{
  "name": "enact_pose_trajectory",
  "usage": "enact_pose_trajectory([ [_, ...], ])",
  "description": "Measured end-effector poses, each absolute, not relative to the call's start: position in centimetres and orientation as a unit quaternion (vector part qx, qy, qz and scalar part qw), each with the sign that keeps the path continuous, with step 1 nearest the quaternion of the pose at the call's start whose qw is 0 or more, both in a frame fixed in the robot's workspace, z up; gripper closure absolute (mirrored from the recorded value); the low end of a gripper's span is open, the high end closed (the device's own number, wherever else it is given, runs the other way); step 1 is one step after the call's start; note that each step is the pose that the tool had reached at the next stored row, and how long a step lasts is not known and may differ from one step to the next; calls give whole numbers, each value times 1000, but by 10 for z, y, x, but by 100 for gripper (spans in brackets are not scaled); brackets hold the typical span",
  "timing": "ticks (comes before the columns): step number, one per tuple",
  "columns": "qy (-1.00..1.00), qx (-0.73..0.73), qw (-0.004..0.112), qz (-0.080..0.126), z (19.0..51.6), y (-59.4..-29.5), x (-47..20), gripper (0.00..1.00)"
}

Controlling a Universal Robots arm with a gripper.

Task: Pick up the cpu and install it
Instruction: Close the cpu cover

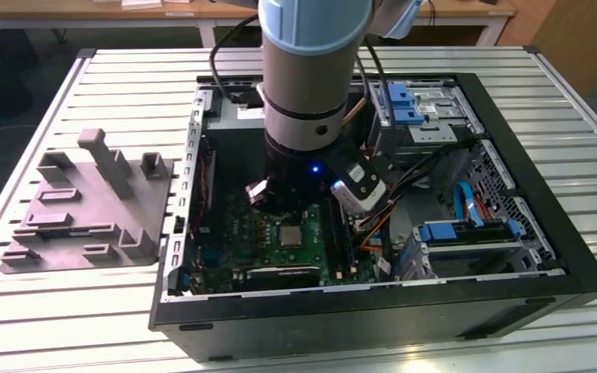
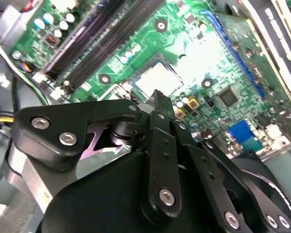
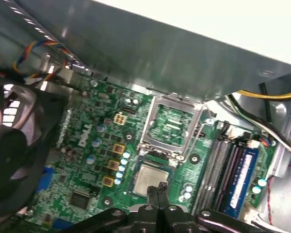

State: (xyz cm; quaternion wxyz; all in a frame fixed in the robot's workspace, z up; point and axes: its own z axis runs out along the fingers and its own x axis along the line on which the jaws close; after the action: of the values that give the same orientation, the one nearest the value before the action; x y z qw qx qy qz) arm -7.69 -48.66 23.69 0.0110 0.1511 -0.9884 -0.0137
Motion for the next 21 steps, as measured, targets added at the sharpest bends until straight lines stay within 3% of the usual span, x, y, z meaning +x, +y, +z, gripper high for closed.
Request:
enact_pose_trajectory([
  [21, -966, 259, 12, -12, 234, -476, -59, 89],
])
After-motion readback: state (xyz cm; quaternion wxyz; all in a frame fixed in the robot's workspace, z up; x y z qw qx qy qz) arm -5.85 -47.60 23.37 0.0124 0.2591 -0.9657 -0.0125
